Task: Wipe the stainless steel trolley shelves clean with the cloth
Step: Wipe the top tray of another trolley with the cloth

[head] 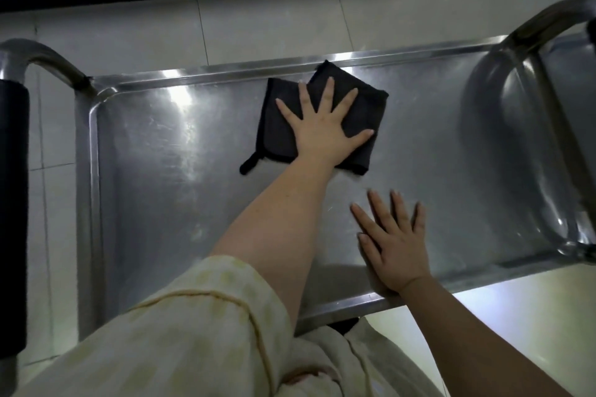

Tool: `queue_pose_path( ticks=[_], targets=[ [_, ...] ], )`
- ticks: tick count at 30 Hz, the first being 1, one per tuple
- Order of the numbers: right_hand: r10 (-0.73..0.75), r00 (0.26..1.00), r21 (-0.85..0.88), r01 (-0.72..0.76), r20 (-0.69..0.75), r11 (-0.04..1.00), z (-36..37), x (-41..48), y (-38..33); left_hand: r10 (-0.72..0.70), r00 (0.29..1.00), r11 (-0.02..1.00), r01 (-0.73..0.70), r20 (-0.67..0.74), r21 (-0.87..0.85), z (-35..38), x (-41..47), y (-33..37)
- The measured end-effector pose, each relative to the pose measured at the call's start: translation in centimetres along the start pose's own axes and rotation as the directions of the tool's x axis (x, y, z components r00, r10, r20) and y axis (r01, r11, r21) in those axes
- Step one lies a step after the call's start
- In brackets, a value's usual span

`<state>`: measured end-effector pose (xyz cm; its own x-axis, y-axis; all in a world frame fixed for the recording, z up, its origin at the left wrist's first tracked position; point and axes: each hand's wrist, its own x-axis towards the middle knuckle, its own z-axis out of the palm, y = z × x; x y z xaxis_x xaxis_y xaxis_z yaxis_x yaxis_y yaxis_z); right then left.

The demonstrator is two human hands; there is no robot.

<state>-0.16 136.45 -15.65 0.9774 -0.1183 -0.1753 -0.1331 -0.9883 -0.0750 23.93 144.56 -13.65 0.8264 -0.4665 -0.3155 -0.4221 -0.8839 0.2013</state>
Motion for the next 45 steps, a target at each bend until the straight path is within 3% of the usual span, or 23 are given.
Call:
queue_pose_path(
  ticks=[4,8,10,14,20,23,26,28,30,33,36,40,45],
  targets=[
    [-0.008,1.000,-0.010,0.008,0.020,1.000,0.1,-0.1,-0.1,-0.212,0.977,0.976,0.210,-0.036,-0.050,-1.2,-1.6,-8.2],
    [-0.002,0.999,-0.008,0.002,0.040,1.000,0.1,-0.2,-0.3,-0.485,0.873,0.868,0.474,-0.048,-0.150,-2.0,-4.9,-17.4],
    [0.003,0.999,-0.014,-0.002,0.046,1.000,0.1,-0.2,-0.4,-0.537,0.843,0.837,0.525,-0.045,-0.154,-1.9,-6.7,-18.8],
    [0.007,0.998,-0.027,-0.005,0.063,1.000,0.2,-0.4,-0.3,-0.494,0.869,0.863,0.485,-0.037,-0.140,0.3,-10.7,-15.1],
    [0.021,0.995,-0.030,-0.019,0.100,0.999,0.0,-0.3,-0.2,-0.340,0.940,0.935,0.341,0.025,-0.101,6.0,-21.1,-3.0],
    [0.023,0.996,0.052,-0.027,0.084,0.998,-0.4,-0.4,-0.1,-0.290,0.953,0.952,0.296,0.084,-0.078,7.4,-24.0,0.5],
    [0.120,0.992,0.323,-0.121,0.023,0.938,-1.4,0.0,-0.4,-0.277,0.957,0.953,0.285,0.090,-0.106,6.3,-24.1,-0.3],
    [0.103,0.991,0.492,-0.051,-0.081,0.869,-2.6,0.6,-1.5,-0.307,0.952,0.941,0.300,-0.020,-0.154,5.1,-24.4,-2.4],
    [-0.051,0.985,0.505,0.129,-0.165,0.853,-3.4,1.6,-3.5,-0.348,0.926,0.923,0.311,-0.146,-0.227,4.2,-24.7,-5.3],
    [-0.254,0.967,0.346,0.250,-0.033,0.905,-3.3,3.0,-6.5,-0.364,0.915,0.921,0.325,-0.177,-0.216,3.9,-24.9,-9.4],
    [-0.226,0.973,0.272,0.205,0.048,0.940,-2.7,3.0,-7.5,-0.331,0.929,0.933,0.295,-0.168,-0.208,3.9,-24.9,-11.0],
    [-0.106,0.994,0.463,0.089,0.012,0.882,-3.3,3.1,-6.7,-0.295,0.930,0.933,0.232,-0.217,-0.274,3.7,-24.7,-11.0],
    [-0.148,0.987,0.672,0.074,0.054,0.736,-5.6,4.0,-4.7,-0.284,0.914,0.922,0.178,-0.288,-0.344,1.4,-23.6,-10.3]
  ],
)
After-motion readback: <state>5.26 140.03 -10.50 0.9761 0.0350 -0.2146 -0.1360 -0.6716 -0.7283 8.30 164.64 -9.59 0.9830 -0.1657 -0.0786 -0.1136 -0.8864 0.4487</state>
